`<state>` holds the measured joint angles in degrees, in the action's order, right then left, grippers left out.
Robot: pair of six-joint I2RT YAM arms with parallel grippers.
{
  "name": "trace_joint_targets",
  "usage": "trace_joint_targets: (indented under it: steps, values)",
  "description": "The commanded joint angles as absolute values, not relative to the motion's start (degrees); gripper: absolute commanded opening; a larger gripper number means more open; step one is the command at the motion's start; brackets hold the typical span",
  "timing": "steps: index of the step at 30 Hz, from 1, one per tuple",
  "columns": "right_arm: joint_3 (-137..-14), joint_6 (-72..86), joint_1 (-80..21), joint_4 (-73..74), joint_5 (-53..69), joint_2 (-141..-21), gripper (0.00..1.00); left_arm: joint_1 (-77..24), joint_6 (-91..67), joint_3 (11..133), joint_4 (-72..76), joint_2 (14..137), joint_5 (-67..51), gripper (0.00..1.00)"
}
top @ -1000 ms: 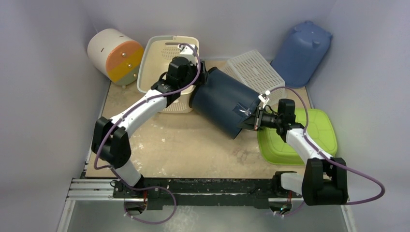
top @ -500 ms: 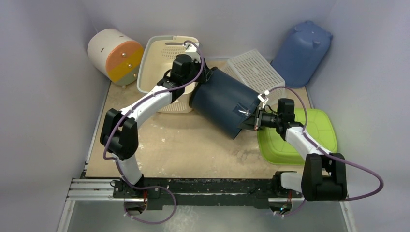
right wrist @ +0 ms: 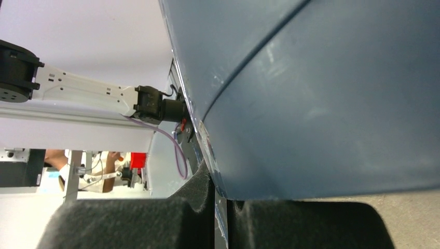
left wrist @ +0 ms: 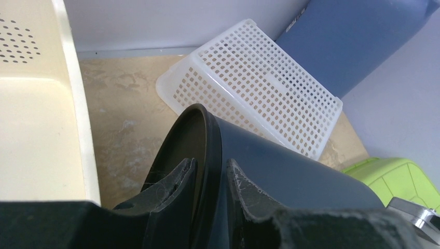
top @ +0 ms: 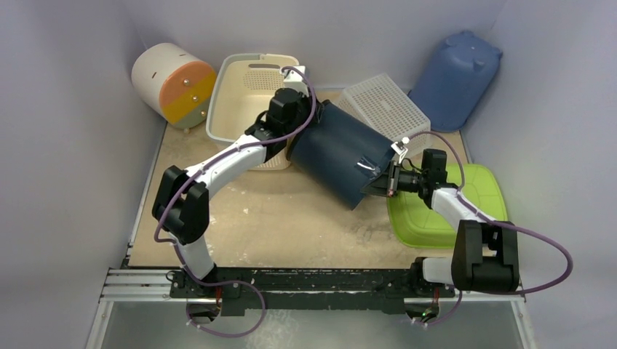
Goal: Turn the large container upside down
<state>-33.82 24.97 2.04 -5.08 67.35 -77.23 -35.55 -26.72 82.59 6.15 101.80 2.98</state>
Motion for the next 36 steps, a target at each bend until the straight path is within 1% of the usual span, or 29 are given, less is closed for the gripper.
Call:
trace_joint_targets:
  steps: [1,4,15,22,36]
  values:
    - [-29.3,27.2,1.9,4.7,34.8,-84.1,0.02,-47.4,-34.9,82.4,7.0,98.7,-10.8,0.26]
    - [-29.2,28.2,1.9,4.9,33.2,-83.5,0.06,-48.3,-34.9,82.6,6.3,97.7,-11.0,0.26]
    - [-29.3,31.8,1.8,8.4,27.0,-78.6,0.17,-53.4,-35.7,83.8,5.5,96.8,-10.7,0.26]
    - [-29.4,33.1,1.9,10.6,25.4,-73.7,0.18,-54.5,-34.5,85.4,3.6,96.4,-10.6,0.27]
    - [-28.9,32.7,1.8,12.9,25.1,-68.9,0.18,-54.5,-33.7,79.6,3.7,92.6,-7.4,0.29]
